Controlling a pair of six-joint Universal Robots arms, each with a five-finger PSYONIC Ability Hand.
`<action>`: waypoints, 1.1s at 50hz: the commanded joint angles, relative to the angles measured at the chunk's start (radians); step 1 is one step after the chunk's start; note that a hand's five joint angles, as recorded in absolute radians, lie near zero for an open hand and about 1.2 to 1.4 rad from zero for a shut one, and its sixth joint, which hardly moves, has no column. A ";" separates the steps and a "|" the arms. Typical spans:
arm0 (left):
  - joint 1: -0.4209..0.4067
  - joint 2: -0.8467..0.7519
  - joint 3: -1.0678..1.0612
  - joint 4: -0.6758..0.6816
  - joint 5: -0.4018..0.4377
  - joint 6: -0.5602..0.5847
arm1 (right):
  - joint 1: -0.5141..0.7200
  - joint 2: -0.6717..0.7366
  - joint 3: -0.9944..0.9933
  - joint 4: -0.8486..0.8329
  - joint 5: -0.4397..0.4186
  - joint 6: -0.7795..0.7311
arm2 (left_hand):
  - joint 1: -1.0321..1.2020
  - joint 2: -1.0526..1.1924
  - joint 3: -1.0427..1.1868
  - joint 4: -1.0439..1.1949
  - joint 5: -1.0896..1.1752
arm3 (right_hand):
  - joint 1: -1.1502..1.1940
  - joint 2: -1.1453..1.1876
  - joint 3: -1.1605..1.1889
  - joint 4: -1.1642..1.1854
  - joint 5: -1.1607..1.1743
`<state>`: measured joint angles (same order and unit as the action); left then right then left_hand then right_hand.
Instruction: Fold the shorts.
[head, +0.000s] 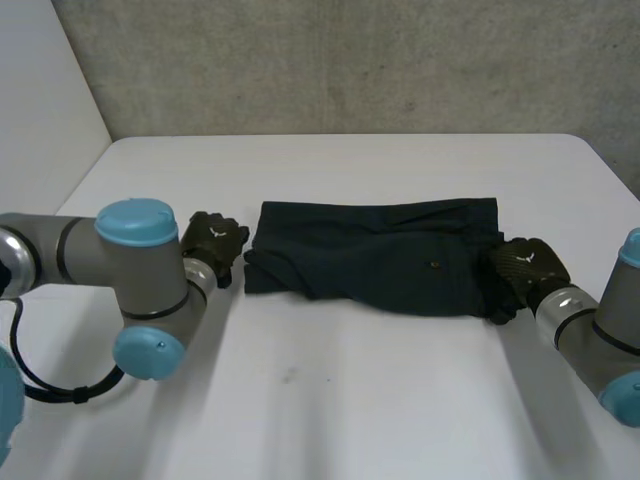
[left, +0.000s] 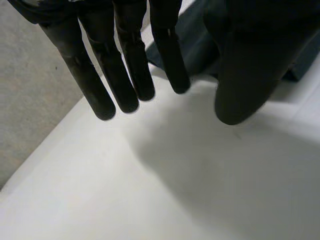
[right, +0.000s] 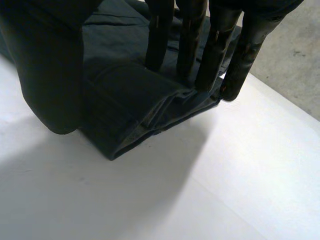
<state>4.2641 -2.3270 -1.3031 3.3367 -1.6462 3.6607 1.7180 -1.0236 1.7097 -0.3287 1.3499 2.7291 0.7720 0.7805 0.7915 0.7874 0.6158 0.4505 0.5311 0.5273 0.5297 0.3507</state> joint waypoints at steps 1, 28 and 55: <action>-0.003 0.090 -0.031 0.000 0.002 -0.020 | -0.001 0.039 -0.012 -0.073 0.000 -0.058 | -0.132 -0.141 -0.152 -0.148 -0.151 | 0.531 0.450 0.454 0.452 0.456; 0.005 0.304 -0.153 -0.013 0.098 -0.217 | -0.004 -0.118 -0.191 0.099 0.040 -0.543 | -0.541 -0.549 -0.560 -0.556 -0.559 | 0.946 0.865 0.869 0.867 0.871; -0.021 0.290 -0.019 -0.002 0.095 -0.257 | 0.499 0.094 -0.357 0.102 -0.221 -0.514 | -0.541 -0.549 -0.560 -0.556 -0.559 | -0.276 -0.357 -0.353 -0.355 -0.351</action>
<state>4.2514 -2.0253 -1.3879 3.3351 -1.5507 3.4315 2.2311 -0.8688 1.3460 -0.2271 1.1071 2.1656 0.2653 0.2464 0.2582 0.2531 0.0670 0.6233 0.7788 0.8122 0.8069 0.6253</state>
